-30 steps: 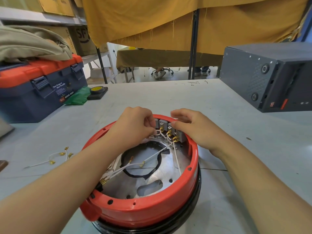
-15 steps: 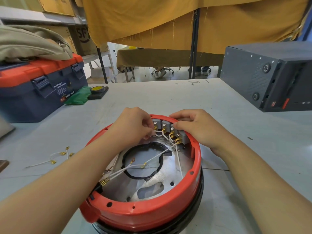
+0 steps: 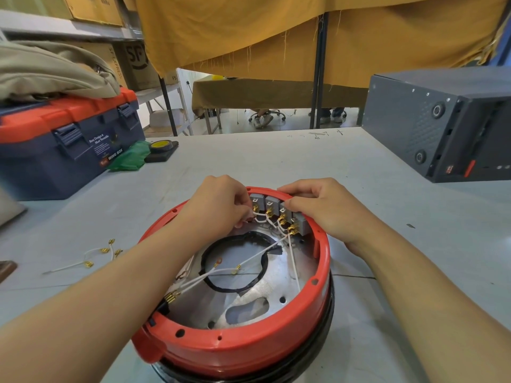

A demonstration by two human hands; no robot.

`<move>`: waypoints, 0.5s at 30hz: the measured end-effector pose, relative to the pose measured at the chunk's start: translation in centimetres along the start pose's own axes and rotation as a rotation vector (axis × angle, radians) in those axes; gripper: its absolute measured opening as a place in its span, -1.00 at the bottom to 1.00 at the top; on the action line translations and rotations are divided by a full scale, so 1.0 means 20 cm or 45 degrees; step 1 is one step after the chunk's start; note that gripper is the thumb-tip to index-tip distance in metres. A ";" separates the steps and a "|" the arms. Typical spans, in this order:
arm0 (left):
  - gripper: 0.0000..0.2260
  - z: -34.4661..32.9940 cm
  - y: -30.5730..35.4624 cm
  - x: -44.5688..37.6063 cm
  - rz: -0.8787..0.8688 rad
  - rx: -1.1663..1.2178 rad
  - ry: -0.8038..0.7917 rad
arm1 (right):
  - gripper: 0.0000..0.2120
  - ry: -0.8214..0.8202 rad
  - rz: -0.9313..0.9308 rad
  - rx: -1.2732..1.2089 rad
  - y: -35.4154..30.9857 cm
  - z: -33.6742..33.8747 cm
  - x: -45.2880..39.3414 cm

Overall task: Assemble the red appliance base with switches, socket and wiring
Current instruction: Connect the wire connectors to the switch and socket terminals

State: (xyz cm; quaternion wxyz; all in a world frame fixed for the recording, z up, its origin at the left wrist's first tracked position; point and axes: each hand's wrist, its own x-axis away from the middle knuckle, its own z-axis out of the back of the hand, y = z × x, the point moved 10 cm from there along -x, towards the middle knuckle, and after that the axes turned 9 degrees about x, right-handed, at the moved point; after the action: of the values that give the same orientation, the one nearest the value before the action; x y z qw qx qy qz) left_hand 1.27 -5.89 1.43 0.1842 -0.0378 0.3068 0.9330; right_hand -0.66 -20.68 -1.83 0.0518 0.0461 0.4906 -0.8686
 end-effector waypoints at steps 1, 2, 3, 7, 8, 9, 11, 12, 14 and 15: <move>-0.87 0.00 0.00 0.00 0.002 0.003 -0.001 | -0.77 -0.002 0.003 -0.003 0.00 0.00 0.00; -0.87 0.00 0.00 0.00 0.001 0.006 -0.002 | -0.77 -0.006 0.008 -0.010 -0.01 0.00 0.00; -0.86 0.00 0.00 0.00 0.001 0.009 -0.003 | -0.77 -0.014 0.014 -0.019 -0.01 -0.01 0.00; -0.85 -0.01 0.00 0.00 0.000 0.022 -0.024 | -0.77 -0.025 0.031 -0.044 -0.01 -0.01 0.00; -0.86 -0.01 0.00 0.00 -0.002 0.025 -0.036 | -0.77 -0.021 0.030 -0.044 -0.01 -0.01 0.00; -0.85 -0.01 0.00 0.00 -0.005 0.026 -0.043 | -0.77 -0.016 0.028 -0.042 0.00 -0.01 0.00; -0.83 0.00 0.00 0.00 -0.005 0.025 -0.031 | -0.77 -0.009 0.025 -0.031 0.00 0.00 0.00; -0.82 0.00 0.00 0.00 0.008 0.038 -0.026 | -0.77 -0.011 0.026 -0.027 0.00 -0.01 0.00; -0.83 -0.01 -0.02 -0.01 0.049 0.092 -0.035 | -0.77 -0.016 0.031 -0.026 0.00 -0.01 0.00; -0.82 -0.02 -0.03 -0.01 0.070 0.118 -0.040 | -0.77 -0.016 0.034 -0.023 0.00 -0.01 0.00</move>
State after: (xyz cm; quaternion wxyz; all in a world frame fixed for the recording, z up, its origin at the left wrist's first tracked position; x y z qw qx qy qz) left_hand 1.71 -5.75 0.80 0.1648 -0.0063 0.3478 0.9229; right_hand -0.57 -20.50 -1.84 0.0668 0.0467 0.4976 -0.8636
